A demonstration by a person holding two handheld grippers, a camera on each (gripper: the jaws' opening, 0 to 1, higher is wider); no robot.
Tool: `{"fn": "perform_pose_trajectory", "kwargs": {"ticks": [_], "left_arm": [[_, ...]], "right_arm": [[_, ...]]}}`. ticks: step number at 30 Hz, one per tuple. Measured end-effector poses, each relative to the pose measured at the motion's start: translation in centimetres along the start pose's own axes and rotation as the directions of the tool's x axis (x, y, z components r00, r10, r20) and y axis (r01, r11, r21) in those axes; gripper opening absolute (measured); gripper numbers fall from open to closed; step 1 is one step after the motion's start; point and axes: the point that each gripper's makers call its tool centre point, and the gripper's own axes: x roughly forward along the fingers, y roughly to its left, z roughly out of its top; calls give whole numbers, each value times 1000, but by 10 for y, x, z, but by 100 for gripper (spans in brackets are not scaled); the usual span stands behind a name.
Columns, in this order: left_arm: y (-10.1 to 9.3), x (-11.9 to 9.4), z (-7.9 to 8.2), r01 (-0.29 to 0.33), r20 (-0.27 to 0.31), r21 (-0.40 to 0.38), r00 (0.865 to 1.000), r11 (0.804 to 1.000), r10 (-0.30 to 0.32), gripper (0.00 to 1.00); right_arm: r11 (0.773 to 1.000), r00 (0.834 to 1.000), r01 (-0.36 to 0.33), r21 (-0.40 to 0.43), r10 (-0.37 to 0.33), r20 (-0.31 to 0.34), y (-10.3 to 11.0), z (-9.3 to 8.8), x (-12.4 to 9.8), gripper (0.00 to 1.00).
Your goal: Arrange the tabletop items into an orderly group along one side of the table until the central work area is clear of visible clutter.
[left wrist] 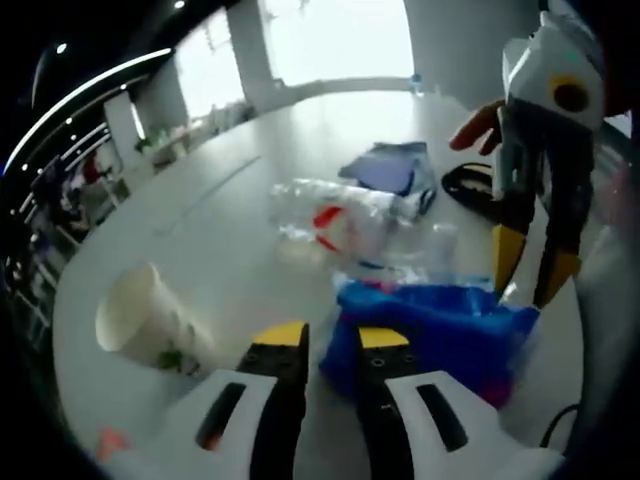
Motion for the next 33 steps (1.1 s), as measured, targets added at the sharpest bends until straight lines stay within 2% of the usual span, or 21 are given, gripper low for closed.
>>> {"fn": "perform_pose_trajectory", "kwargs": {"ticks": [9, 23, 33], "left_arm": [[-2, -5, -3, -11, -6, -18, 1000, 1000, 11, 0], [3, -21, -19, -68, -16, -102, 998, 992, 67, 0], [7, -32, -30, -100, -17, -166, 995, 981, 99, 0]], "right_arm": [[1000, 1000, 4, 0, -4, -5, 0, -3, -1, 17], [1000, 1000, 19, -12, -19, -10, -5, -4, -5, 15], [999, 1000, 14, -44, -14, 1, -9, 1, -9, 5]]}}
